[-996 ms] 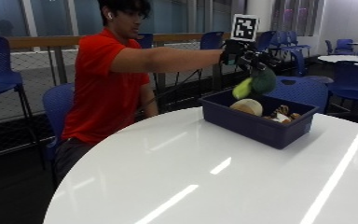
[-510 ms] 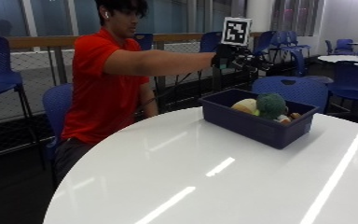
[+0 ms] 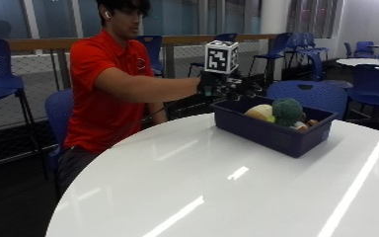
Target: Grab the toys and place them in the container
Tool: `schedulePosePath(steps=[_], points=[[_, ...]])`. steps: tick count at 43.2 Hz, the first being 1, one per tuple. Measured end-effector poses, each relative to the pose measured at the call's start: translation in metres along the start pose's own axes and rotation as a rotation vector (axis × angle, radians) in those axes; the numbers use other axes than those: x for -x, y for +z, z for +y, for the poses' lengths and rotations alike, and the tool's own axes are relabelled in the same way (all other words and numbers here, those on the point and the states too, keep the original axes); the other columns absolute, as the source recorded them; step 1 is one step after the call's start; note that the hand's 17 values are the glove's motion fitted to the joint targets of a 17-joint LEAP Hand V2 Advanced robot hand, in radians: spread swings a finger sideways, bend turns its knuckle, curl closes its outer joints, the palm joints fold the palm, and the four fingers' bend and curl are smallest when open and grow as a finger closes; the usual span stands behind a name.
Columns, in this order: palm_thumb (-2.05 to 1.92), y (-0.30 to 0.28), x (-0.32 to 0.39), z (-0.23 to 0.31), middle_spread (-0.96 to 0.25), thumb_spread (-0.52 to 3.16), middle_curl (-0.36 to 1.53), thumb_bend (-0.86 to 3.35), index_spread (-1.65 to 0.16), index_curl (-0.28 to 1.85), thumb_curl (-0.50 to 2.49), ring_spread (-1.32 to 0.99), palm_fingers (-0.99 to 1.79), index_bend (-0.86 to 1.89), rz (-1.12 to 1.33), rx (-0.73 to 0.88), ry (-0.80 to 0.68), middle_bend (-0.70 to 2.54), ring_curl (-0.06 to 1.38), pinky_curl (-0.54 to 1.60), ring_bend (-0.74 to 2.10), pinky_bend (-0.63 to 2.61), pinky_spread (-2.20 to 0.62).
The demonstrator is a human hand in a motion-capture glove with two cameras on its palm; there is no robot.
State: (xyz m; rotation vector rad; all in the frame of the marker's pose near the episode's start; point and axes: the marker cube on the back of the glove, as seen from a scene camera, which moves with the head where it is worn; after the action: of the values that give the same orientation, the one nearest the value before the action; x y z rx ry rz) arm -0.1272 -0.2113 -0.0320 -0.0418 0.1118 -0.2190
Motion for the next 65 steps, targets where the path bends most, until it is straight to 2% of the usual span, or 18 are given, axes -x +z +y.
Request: schedulePosePath(steps=[15, 27, 44, 65], points=[[-0.04, 0.049, -0.048, 0.077, -0.07, 1.22, 0.31, -0.04, -0.33, 0.32, 0.32, -0.02, -0.16, 0.16, -0.044, 0.028, 0.038, 0.13, 0.3, 0.31, 0.17, 0.78, 0.06], [-0.04, 0.078, -0.082, 0.119, -0.06, 1.23, 0.28, -0.04, -0.33, 0.31, 0.3, -0.02, -0.16, 0.16, -0.105, 0.041, 0.06, 0.14, 0.28, 0.31, 0.17, 0.76, 0.07], [-0.05, 0.102, -0.125, 0.161, -0.06, 1.21, 0.26, -0.05, -0.33, 0.31, 0.28, -0.02, -0.15, 0.16, -0.124, 0.044, 0.123, 0.14, 0.26, 0.32, 0.16, 0.74, 0.07], [-0.07, 0.12, -0.144, 0.191, -0.05, 1.17, 0.23, -0.06, -0.32, 0.3, 0.24, -0.01, -0.19, 0.16, -0.08, 0.044, 0.156, 0.12, 0.23, 0.32, 0.16, 0.71, 0.07]])
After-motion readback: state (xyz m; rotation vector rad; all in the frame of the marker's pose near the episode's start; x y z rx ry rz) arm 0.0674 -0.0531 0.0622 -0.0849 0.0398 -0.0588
